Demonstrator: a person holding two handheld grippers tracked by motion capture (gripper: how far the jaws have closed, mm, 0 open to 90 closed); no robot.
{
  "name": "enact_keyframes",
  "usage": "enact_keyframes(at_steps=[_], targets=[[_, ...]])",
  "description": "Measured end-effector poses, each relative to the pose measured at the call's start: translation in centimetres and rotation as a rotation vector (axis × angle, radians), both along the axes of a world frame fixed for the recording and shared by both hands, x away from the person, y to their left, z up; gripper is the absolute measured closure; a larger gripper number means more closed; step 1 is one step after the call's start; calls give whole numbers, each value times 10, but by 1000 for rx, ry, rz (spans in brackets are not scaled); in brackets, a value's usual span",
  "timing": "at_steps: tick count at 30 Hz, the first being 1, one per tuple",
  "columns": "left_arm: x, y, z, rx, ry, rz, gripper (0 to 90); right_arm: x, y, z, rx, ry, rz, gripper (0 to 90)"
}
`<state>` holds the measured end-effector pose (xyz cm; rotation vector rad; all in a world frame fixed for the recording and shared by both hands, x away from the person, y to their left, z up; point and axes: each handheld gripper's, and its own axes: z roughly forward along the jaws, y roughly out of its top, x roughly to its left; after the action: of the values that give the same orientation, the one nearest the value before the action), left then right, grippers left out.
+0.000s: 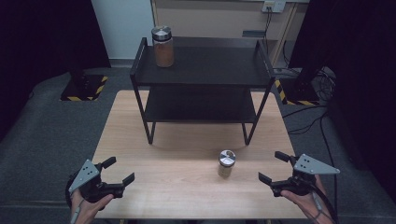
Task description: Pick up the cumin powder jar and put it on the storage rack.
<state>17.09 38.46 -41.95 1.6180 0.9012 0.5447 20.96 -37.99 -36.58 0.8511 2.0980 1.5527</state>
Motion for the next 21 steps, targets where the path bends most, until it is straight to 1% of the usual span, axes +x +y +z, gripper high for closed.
enact_keyframes(at_steps=[4, 9, 11, 21], targets=[[0, 0, 0, 2, 0, -3, 10, 4, 2, 1, -5, 10, 2, 16], [0, -1, 1, 7, -1, -8, 9, 8, 7, 2, -24, 18, 7, 17], [0, -1, 1, 7, 0, -7, 9, 11, 9, 3, -31, 29, 15, 17], [1, -1, 1, 8, 1, -11, 9, 23, 20, 2, -56, 48, 35, 21]])
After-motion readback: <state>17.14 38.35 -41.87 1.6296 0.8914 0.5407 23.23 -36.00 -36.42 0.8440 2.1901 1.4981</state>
